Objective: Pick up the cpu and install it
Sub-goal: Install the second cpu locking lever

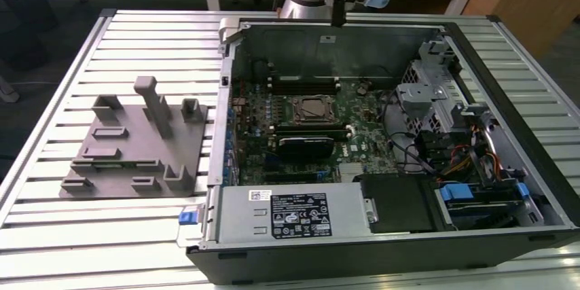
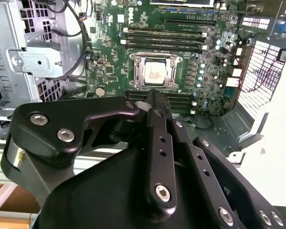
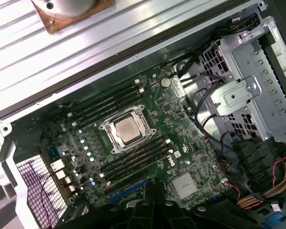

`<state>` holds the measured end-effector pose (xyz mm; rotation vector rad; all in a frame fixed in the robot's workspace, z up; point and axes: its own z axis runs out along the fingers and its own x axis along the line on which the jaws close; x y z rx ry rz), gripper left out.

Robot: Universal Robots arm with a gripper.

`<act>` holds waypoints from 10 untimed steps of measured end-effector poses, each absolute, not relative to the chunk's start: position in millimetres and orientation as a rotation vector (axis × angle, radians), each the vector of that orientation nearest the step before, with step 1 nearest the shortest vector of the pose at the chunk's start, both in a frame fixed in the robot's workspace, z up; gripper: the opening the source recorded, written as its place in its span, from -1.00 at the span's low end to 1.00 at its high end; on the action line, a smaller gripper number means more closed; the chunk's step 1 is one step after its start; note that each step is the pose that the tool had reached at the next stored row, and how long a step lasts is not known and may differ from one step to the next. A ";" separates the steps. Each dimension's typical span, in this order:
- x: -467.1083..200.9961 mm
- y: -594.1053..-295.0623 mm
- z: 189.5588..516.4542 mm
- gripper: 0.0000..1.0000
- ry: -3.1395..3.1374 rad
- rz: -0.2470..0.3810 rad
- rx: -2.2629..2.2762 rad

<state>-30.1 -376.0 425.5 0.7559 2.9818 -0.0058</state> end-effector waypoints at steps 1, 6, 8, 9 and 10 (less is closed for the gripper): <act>-30.1 -376.0 424.2 -0.79 2.982 -0.006 0.756; -30.1 -376.0 418.8 -0.79 2.982 -0.006 0.756; -30.1 -376.0 418.1 -0.79 2.982 -0.006 0.756; -30.1 -376.0 418.1 -0.79 2.982 -0.006 0.756; -30.1 -376.0 417.9 -0.79 2.982 -0.006 0.756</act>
